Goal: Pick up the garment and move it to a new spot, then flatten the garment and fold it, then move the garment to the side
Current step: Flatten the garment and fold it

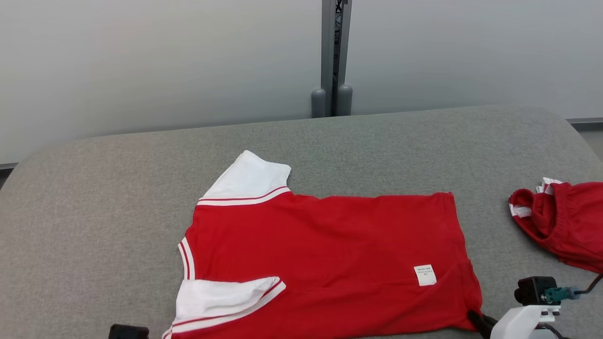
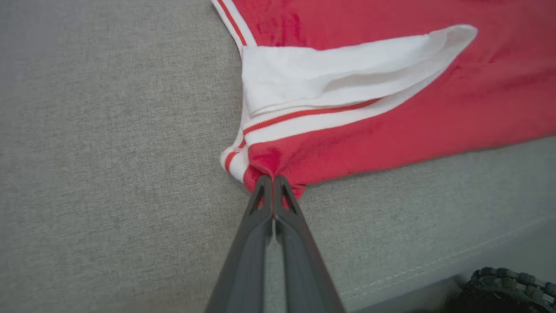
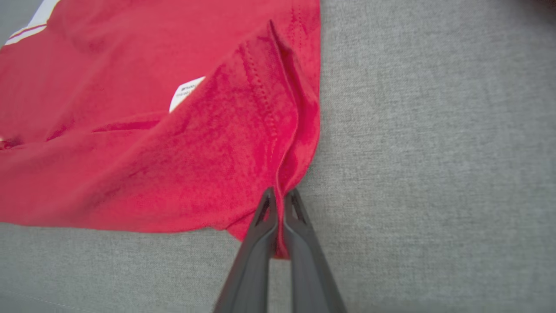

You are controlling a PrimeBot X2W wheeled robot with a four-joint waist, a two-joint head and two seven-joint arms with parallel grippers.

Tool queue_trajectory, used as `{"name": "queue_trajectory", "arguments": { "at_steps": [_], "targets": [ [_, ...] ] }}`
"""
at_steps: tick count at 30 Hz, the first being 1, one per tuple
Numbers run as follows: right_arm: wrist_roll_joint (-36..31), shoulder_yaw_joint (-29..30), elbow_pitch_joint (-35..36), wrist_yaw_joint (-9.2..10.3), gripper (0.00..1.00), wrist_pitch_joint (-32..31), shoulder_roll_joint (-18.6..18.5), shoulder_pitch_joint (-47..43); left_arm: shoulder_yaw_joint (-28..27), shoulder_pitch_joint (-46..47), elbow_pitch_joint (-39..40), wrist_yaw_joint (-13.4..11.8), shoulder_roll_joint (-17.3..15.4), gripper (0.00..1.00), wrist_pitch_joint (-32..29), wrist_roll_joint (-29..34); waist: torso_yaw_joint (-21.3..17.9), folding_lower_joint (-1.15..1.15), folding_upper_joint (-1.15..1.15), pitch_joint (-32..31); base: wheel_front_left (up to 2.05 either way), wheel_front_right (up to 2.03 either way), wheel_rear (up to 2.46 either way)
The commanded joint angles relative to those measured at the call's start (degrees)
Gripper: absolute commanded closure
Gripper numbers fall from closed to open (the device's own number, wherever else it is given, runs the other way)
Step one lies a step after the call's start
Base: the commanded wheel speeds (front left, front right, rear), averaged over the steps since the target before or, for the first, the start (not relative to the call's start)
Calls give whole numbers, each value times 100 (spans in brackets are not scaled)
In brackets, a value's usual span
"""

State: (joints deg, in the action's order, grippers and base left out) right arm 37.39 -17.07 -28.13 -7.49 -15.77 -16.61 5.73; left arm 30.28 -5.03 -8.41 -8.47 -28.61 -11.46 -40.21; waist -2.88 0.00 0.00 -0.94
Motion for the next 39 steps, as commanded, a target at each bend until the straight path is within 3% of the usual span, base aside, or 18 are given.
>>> {"name": "queue_trajectory", "arguments": {
  "at_steps": [1, 19, 20, 21, 22, 23, 33, 39],
  "targets": [
    [-28, 57, 92, -2, 100, -87, -20, -132, 17, -159, 88, -50, -70, 100, -115, -78, -33, 0, 0, -12, 0, 0, 0],
    [-414, 828, 972, -1, 100, -870, 53, -781, -18, -812, 1156, -543, -448, 100, -834, -328, -67, 0, 0, -32, 0, 0, 0],
    [-459, 858, 986, -1, 64, -892, 87, -794, 1, -808, 1163, -554, -445, 100, -868, -333, -67, 0, 0, -33, 0, 0, 0],
    [-493, 885, 996, -2, 29, -941, 116, -812, 6, -801, 1173, -568, -444, 73, -885, -338, -66, 0, 0, -34, 0, 0, 0],
    [-515, 929, 1007, -2, 0, -963, 151, -828, -4, -785, 1179, -596, -443, 9, -872, -313, -65, 0, 0, -34, 0, 0, 0],
    [-545, 967, 1023, -1, 0, -1008, 182, -836, 0, -771, 1182, -622, -443, 0, -874, -303, -64, 0, 0, -34, 0, 0, 0],
    [-820, 1278, 1330, -2, 0, -1328, 353, -970, 35, -719, 1307, -710, -505, 0, -977, -247, -122, 0, 0, -6, 0, 0, 0],
    [-956, 1532, 1554, -2, 0, -1274, 400, -942, -108, -492, 1449, -767, -584, 0, -604, 21, -135, 0, 0, 19, 0, 0, 0]
  ]
}}
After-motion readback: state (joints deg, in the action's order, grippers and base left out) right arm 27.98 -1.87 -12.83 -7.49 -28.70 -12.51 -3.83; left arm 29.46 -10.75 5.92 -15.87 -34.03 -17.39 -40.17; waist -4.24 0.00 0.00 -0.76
